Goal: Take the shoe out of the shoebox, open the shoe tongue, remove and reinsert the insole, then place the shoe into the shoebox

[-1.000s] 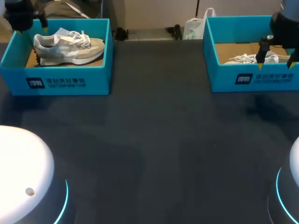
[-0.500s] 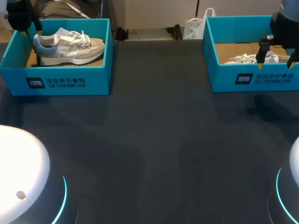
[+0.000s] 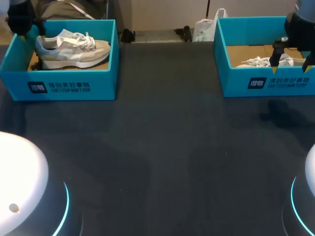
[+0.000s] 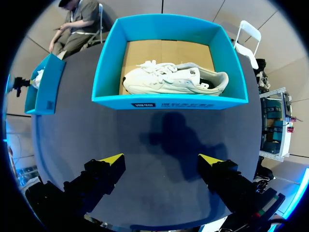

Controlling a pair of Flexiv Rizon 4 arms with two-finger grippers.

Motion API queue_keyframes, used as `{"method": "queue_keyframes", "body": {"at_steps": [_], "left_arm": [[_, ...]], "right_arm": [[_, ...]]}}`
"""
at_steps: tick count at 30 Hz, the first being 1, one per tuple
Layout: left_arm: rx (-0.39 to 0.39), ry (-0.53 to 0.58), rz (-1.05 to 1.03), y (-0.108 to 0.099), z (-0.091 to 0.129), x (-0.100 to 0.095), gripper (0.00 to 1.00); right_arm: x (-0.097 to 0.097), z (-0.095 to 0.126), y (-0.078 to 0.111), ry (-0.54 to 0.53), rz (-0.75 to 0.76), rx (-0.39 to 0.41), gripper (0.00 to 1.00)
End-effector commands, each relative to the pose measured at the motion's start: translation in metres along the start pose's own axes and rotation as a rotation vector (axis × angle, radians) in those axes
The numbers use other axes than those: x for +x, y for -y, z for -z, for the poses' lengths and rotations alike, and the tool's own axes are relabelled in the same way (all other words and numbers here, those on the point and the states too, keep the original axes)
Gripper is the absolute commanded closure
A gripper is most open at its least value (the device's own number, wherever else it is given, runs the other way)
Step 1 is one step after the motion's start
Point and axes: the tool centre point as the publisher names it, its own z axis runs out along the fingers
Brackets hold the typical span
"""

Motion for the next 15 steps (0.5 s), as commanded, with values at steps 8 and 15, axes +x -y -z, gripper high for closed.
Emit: {"method": "queue_keyframes", "body": {"at_steps": [8, 15], "left_arm": [[0.046, 0.001, 0.029, -0.015, -0.027, 0.005, 0.20], [0.058, 0.002, 0.016, -0.018, -0.040, 0.004, 0.13]], "right_arm": [[0.000, 0.000, 0.000, 0.002, -0.001, -0.001, 0.00], [0.000, 0.000, 0.000, 0.002, -0.001, -0.001, 0.00]]}}
